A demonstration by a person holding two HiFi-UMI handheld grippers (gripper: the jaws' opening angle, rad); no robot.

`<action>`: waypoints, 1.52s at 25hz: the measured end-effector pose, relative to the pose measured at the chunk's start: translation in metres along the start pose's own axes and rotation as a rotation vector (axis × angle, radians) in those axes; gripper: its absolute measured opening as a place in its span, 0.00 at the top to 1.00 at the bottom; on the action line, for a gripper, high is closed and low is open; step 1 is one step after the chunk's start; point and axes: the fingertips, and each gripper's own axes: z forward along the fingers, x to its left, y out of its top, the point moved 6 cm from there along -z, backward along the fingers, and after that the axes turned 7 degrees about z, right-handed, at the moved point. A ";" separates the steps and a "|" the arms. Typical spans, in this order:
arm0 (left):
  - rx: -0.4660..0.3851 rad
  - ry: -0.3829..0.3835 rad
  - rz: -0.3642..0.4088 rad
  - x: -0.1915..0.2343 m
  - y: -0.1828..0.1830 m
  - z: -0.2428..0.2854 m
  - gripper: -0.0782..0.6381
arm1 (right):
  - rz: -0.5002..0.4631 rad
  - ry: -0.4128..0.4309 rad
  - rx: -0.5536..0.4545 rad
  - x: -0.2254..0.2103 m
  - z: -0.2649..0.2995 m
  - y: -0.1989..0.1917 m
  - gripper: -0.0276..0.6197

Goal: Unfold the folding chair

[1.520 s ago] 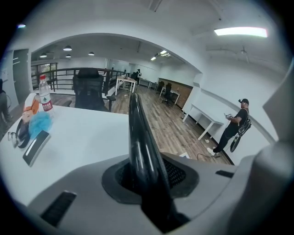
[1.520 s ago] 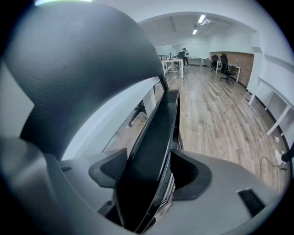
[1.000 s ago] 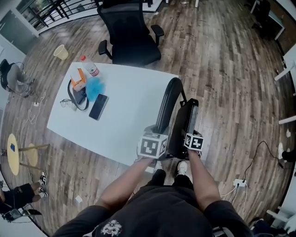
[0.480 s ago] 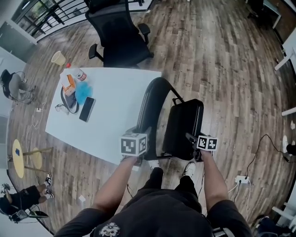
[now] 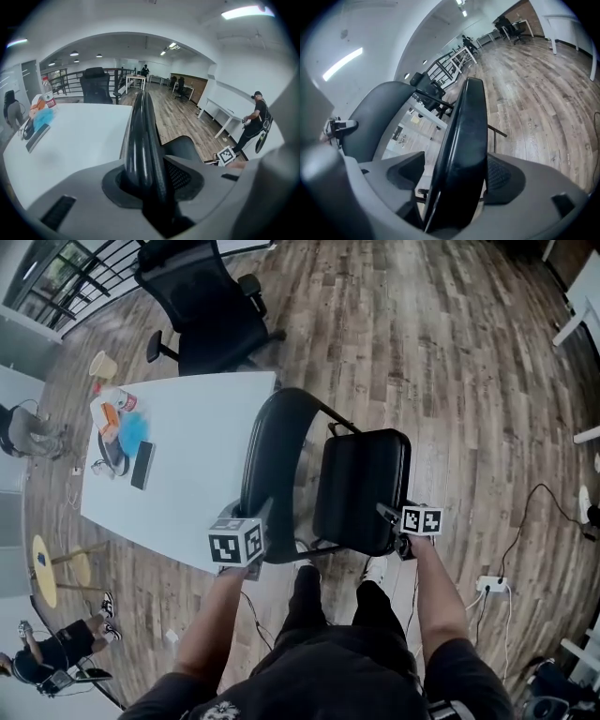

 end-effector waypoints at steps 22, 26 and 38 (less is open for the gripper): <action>0.021 -0.042 -0.010 -0.050 -0.047 0.097 0.70 | 0.176 0.018 0.053 -0.238 0.016 -0.027 0.40; 0.015 -0.054 -0.021 -0.058 -0.056 0.114 0.70 | 0.192 0.046 0.056 -0.272 0.022 -0.028 0.40; 0.005 -0.085 -0.047 -0.079 -0.070 0.147 0.70 | 0.218 0.106 0.062 -0.335 0.037 -0.042 0.33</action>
